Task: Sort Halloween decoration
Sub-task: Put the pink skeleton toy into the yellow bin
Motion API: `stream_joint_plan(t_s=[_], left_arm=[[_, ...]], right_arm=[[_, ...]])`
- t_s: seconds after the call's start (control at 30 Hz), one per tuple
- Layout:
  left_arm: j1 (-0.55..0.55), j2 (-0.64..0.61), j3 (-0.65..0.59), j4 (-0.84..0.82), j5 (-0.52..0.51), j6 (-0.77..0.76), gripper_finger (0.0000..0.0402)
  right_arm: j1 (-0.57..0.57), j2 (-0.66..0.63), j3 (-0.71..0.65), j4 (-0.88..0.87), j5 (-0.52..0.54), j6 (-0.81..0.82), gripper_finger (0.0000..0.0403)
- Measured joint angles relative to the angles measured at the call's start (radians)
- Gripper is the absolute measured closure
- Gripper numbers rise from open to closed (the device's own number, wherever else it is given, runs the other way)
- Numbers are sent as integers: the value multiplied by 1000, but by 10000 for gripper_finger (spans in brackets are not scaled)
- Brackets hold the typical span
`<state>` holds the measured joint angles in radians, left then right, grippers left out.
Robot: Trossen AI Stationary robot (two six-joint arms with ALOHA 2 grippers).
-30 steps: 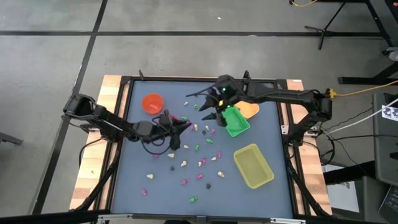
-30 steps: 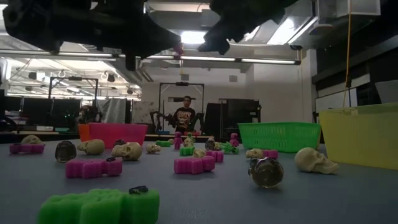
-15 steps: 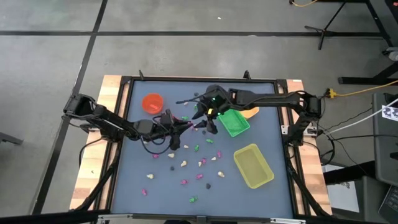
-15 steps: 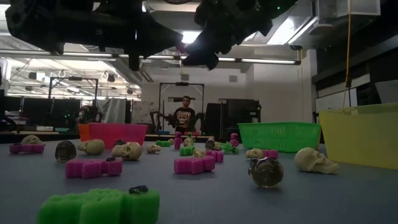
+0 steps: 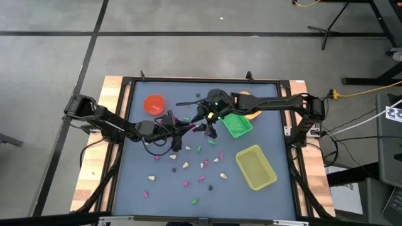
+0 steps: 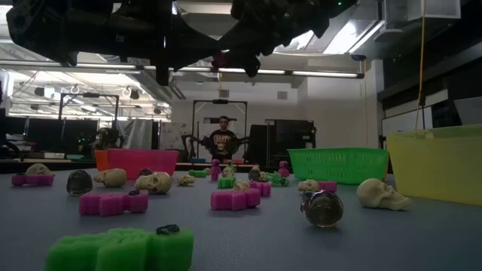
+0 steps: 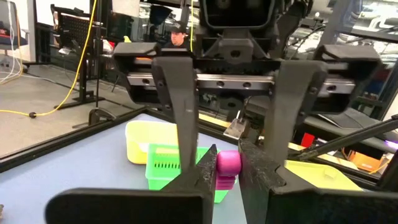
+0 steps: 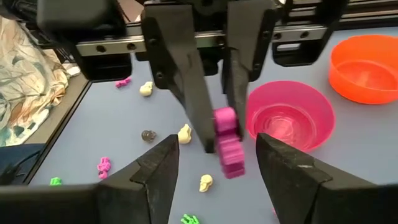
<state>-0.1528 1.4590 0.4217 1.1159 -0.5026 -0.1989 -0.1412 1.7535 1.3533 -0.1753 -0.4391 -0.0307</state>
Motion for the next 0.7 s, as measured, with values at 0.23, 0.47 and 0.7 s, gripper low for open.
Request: stream_joint_plan(t_s=[0.23,0.47,0.7], left_arm=[[0,0,0,0,0,0,369],[0,0,0,0,-2,0,369],[0,0,0,0,-2,0,369]], right_arm=[[-3,0,0,-5,2,0,240],[-2,0,0,-15,12,0,317],[-3,0,0,-16,12,-3,362]])
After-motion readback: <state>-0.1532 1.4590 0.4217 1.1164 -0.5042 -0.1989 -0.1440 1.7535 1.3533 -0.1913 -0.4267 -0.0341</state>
